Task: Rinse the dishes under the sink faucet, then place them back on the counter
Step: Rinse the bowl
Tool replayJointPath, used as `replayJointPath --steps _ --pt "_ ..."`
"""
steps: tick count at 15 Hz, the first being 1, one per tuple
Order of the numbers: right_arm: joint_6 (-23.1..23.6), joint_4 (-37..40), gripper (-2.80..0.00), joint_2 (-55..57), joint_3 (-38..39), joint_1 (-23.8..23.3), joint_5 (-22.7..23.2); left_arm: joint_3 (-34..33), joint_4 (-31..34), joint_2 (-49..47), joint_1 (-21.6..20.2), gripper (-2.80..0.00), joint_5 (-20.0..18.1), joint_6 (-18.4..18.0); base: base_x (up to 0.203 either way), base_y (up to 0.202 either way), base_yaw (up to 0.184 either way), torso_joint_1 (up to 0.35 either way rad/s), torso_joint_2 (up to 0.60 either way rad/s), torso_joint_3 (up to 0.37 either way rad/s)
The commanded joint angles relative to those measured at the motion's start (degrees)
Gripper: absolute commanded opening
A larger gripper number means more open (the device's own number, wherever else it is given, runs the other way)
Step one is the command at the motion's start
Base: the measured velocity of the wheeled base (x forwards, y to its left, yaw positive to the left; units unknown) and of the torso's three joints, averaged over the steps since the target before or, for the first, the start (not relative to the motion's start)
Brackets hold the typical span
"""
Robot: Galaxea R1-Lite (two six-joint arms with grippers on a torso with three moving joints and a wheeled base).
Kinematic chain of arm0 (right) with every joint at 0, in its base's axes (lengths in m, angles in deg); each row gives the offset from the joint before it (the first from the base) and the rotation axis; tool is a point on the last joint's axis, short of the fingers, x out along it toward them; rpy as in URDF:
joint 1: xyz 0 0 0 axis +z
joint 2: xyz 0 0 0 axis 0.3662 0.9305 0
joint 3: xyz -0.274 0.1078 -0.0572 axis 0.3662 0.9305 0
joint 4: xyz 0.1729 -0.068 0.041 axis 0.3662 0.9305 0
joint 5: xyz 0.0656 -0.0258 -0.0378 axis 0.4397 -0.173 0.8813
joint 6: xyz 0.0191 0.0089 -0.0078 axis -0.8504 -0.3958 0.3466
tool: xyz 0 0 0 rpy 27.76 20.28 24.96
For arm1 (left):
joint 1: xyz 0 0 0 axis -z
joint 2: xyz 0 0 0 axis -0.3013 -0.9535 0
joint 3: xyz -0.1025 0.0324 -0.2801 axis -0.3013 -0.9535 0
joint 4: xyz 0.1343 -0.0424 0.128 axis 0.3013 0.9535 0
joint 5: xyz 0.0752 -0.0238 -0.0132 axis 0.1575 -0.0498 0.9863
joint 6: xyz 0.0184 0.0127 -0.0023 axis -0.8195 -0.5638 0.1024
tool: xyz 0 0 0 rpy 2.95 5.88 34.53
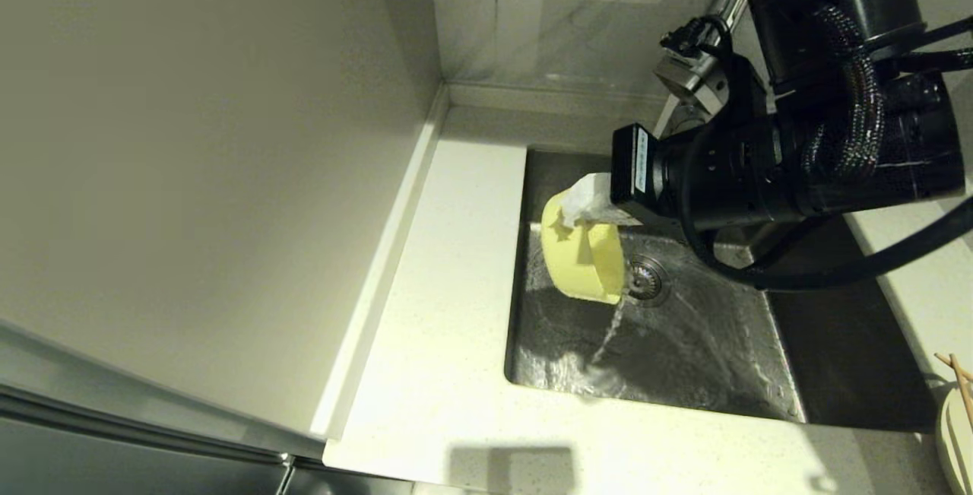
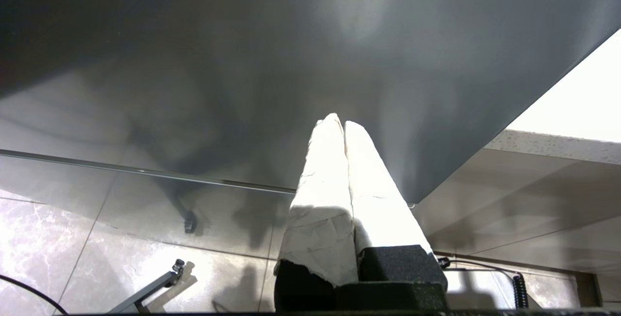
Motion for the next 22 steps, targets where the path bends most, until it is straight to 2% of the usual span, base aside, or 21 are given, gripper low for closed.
replayJointPath --steps 1,2,3,5,7,9,11,17,18,19,20,22 --pt "-2.57 0.08 -2.80 0.71 -0.33 -1.95 9.48 0.00 -0.02 0.09 0.00 -2.80 0.03 0.03 0.000 0.000 0.000 0.000 0.00 0.000" --pt "-5.16 -0.19 -2.80 1.19 -0.76 -3.01 12.52 0.00 -0.02 0.09 0.00 -2.80 0.03 0.03 0.000 0.000 0.000 0.000 0.00 0.000" --pt "-7.65 -0.53 -2.80 1.91 -1.49 -3.99 13.66 0.00 -0.02 0.09 0.00 -2.80 0.03 0.03 0.000 0.000 0.000 0.000 0.00 0.000" --pt "-9.99 -0.81 -2.80 2.43 -2.47 -6.30 17.25 0.00 -0.02 0.09 0.00 -2.80 0.03 0.03 0.000 0.000 0.000 0.000 0.00 0.000" --pt "-13.20 -3.99 -2.80 2.65 -3.20 -10.28 24.05 0.00 -0.02 0.09 0.00 -2.80 0.03 0.03 0.000 0.000 0.000 0.000 0.00 0.000" --pt "-19.55 -9.03 -2.80 2.60 -3.31 -14.67 29.66 0.00 -0.02 0.09 0.00 -2.80 0.03 0.03 0.000 0.000 0.000 0.000 0.00 0.000" --pt "-22.24 -10.73 -2.80 2.00 -3.29 -18.47 34.81 0.00 -0.02 0.09 0.00 -2.80 0.03 0.03 0.000 0.000 0.000 0.000 0.00 0.000" --pt "-22.10 -10.45 -2.80 -1.81 -2.02 -24.36 36.17 0.00 -0.02 0.09 0.00 -2.80 0.03 0.03 0.000 0.000 0.000 0.000 0.00 0.000" --pt "-21.22 -9.98 -2.80 -2.98 -1.17 -26.14 36.17 0.00 -0.02 0.09 0.00 -2.80 0.03 0.03 0.000 0.000 0.000 0.000 0.00 0.000" --pt "-17.64 -8.93 -2.80 -4.03 -0.03 -27.81 36.17 0.00 -0.02 0.09 0.00 -2.80 0.03 0.03 0.000 0.000 0.000 0.000 0.00 0.000" --pt "-11.75 -6.75 -2.80 -4.88 0.84 -29.53 36.08 0.00 -0.02 0.09 0.00 -2.80 0.03 0.03 0.000 0.000 0.000 0.000 0.00 0.000" --pt "5.13 1.64 -2.80 -6.70 1.79 -34.51 34.18 0.00 -0.02 0.09 0.00 -2.80 0.03 0.03 0.000 0.000 0.000 0.000 0.00 0.000"
